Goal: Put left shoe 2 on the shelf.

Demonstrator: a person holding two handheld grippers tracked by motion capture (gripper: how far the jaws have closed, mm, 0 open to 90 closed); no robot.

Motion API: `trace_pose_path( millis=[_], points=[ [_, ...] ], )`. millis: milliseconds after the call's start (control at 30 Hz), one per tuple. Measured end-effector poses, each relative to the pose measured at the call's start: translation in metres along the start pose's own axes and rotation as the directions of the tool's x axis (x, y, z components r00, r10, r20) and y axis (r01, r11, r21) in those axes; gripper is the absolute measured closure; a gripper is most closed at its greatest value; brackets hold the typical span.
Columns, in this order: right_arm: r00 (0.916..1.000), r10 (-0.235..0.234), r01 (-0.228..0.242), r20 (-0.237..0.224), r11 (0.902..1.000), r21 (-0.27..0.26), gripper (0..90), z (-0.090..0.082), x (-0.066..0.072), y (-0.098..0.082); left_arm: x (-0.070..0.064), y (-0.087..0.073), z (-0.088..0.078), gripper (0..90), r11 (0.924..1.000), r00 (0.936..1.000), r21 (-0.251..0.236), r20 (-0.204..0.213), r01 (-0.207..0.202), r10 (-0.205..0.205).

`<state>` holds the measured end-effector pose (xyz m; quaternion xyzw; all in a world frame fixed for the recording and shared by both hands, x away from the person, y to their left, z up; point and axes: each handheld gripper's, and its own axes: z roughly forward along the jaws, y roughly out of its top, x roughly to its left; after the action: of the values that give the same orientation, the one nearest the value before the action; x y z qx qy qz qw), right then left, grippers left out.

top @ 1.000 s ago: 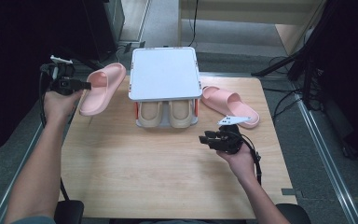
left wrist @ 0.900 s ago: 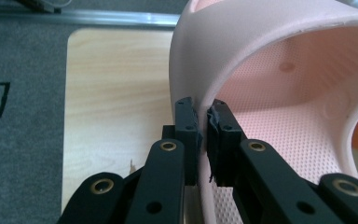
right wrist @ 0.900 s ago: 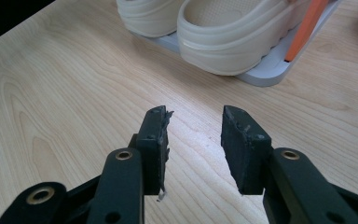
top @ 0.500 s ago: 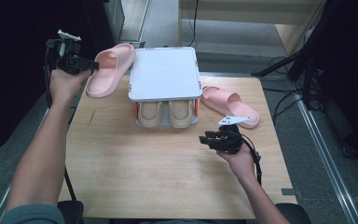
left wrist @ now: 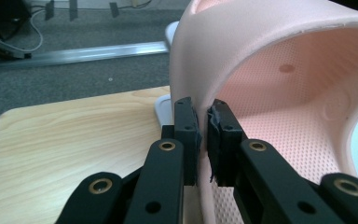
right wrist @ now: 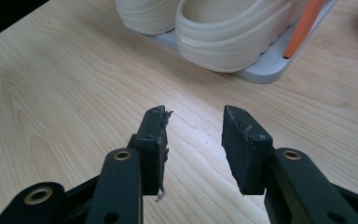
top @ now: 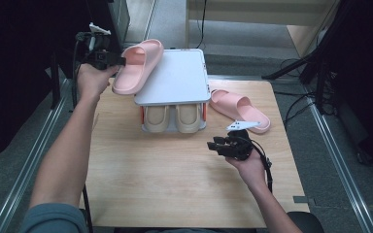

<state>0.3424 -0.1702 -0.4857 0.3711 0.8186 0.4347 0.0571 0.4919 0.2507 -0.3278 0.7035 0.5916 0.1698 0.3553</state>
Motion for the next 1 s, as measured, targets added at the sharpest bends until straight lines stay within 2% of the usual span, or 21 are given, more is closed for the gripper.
trace_pose_path(
  millis=[100, 300, 567, 800, 1000],
  points=[
    [1.0, -0.004, 0.004, -0.002, 1.0, -0.002, 61.0, -0.001, 0.0, 0.0, -0.006, 0.001, 0.008, 83.4, 1.0, 0.9999, 0.001, 0.011, 0.01, -0.01],
    [1.0, 0.003, -0.003, 0.002, 1.0, -0.004, 61.0, -0.002, -0.002, -0.001, -0.02, 0.001, 0.021, 83.1, 0.9994, 0.9997, 0.025, 0.002, -0.025, 0.025],
    [1.0, 0.008, -0.008, 0.004, 1.0, -0.004, 61.0, -0.003, -0.003, -0.002, -0.034, 0.0, 0.024, 79.6, 0.998, 0.9987, 0.044, 0.023, -0.046, 0.045],
    [0.9999, 0.009, -0.009, 0.006, 0.9999, -0.004, 61.0, -0.004, -0.003, -0.002, -0.034, -0.005, 0.023, 77.5, 0.9989, 0.9975, 0.028, 0.061, -0.038, 0.036],
    [0.9997, 0.023, -0.023, 0.005, 0.9994, -0.024, 61.1, -0.007, -0.005, -0.001, -0.03, -0.008, 0.015, 65.5, 0.9989, 0.9961, 0.018, 0.078, -0.043, 0.042]
  ],
)
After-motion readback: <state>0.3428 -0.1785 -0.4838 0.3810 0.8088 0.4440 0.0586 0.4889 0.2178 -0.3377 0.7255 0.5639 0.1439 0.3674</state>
